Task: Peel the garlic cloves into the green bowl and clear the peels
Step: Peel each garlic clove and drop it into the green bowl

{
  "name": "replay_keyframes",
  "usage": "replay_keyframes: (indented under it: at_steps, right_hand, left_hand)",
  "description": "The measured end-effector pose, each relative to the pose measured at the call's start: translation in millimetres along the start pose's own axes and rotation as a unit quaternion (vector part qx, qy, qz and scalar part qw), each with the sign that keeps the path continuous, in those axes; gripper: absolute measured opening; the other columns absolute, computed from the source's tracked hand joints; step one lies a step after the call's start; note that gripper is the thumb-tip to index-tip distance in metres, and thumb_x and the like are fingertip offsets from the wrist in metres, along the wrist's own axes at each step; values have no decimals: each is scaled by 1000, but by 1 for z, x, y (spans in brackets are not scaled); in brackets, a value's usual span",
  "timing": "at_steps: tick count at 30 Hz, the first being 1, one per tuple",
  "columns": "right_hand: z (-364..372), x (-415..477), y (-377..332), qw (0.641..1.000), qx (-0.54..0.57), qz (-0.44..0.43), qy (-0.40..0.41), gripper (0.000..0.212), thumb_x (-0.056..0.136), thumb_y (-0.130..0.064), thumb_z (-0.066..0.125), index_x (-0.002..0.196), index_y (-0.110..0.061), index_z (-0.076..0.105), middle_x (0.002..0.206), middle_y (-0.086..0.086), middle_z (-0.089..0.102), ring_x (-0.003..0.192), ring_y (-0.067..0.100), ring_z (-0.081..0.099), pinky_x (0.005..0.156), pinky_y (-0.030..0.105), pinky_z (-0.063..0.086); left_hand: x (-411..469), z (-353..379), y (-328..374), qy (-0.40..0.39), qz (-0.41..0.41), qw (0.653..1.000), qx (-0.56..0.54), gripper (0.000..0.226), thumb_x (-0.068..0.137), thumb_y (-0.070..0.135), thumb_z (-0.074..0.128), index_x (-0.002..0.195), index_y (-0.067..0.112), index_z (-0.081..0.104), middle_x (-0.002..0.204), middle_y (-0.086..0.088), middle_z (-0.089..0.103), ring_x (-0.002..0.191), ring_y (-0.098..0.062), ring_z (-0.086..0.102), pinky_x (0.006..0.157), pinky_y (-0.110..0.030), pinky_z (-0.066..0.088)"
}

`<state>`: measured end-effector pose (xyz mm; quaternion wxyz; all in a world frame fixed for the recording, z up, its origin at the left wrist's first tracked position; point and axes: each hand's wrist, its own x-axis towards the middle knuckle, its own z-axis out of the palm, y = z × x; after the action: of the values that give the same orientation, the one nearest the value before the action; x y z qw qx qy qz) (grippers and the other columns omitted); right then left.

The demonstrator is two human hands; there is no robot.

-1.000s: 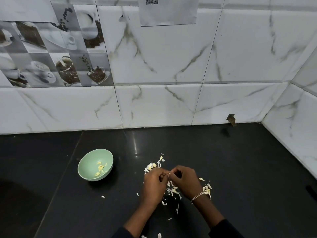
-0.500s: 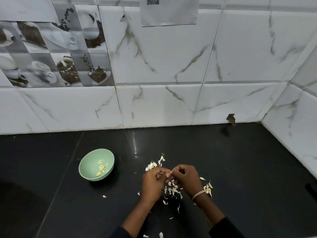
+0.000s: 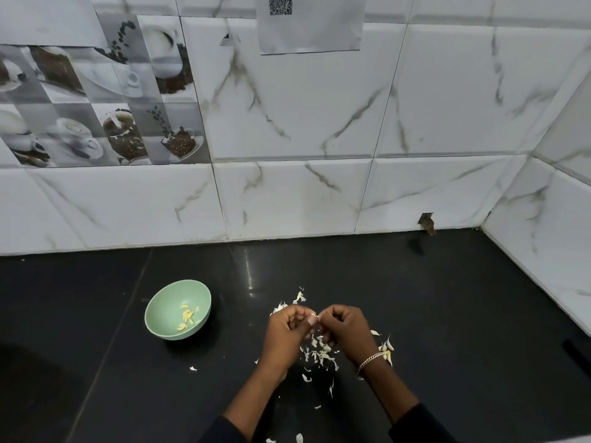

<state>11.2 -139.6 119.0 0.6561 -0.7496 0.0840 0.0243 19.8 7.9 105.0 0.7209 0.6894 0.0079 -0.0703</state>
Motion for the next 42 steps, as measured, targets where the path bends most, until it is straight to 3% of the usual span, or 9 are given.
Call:
replay_keyframes:
  at_steps: [4, 9, 15, 19, 21, 24, 31, 38, 42]
  right_hand:
    - [-1, 0, 7, 999, -44, 3, -1, 21, 91, -4, 59, 75, 8, 65, 56, 12, 62, 45, 18, 53, 43, 24, 41]
    - [-5, 5, 26, 993, -118, 23, 9, 28, 95, -9, 50, 74, 2, 65, 56, 10, 64, 46, 18, 59, 48, 32, 47]
    - [-12, 12, 37, 970, -241, -1, 44, 17, 78, -18, 81, 67, -18, 67, 62, 3, 70, 52, 8, 63, 52, 25, 52]
    - [-15, 13, 30, 978, -206, -5, 25, 21, 88, 2, 62, 91, -13, 76, 69, 2, 73, 53, 9, 66, 55, 25, 57]
    - [-15, 9, 22, 985, -168, -32, 28, 19, 92, 0, 62, 98, -11, 76, 71, 2, 73, 53, 8, 66, 54, 24, 54]
    - [-13, 3, 11, 983, -151, -102, 30, 8, 89, -12, 73, 94, -17, 76, 81, -4, 74, 69, 8, 70, 63, 23, 55]
    - [-12, -4, 3, 968, -183, -172, 11, 5, 86, -22, 77, 90, -25, 74, 88, -6, 70, 80, 12, 67, 70, 28, 56]
    - [-12, -4, -2, 939, -267, -217, 6, 6, 89, -24, 73, 91, -20, 77, 81, -10, 65, 75, 7, 62, 66, 12, 44]
    - [-12, -3, -1, 918, -318, -236, -4, 9, 90, -25, 69, 92, -17, 74, 80, -13, 60, 71, -1, 55, 65, 9, 39]
  left_hand:
    - [1, 0, 0, 2, -18, 999, -46, 4, 92, -3, 66, 94, -2, 69, 74, -9, 69, 68, -13, 62, 61, -21, 49]
    - [1, -2, 2, -8, -40, 994, -102, 9, 94, -4, 61, 101, -8, 65, 88, -19, 74, 75, -17, 71, 65, -22, 52]
    - [-1, -3, 1, -15, -60, 988, -138, 12, 93, -3, 64, 103, -4, 69, 96, -24, 74, 79, -21, 74, 67, -21, 55]
    - [-1, -3, 2, -12, -79, 983, -165, 15, 93, -2, 65, 106, 0, 70, 97, -25, 74, 82, -24, 74, 68, -20, 56]
    - [-1, -4, 4, -12, -90, 977, -191, 22, 93, -3, 64, 113, 4, 68, 95, -25, 74, 82, -25, 74, 66, -20, 57]
    - [0, -5, 6, -20, -108, 969, -220, 24, 94, -3, 62, 117, 2, 67, 97, -25, 74, 81, -22, 74, 66, -19, 58]
    - [1, -4, 5, -12, -134, 968, -213, 15, 91, -4, 65, 106, -5, 67, 93, -21, 76, 76, -18, 74, 69, -22, 58]
    - [3, 0, 3, 16, -122, 972, -198, 10, 87, -7, 67, 98, -7, 69, 83, -18, 75, 70, -17, 72, 64, -19, 58]
    - [4, 1, 1, 25, -107, 974, -199, 8, 85, -8, 69, 93, -7, 70, 85, -21, 74, 73, -20, 72, 71, -24, 60]
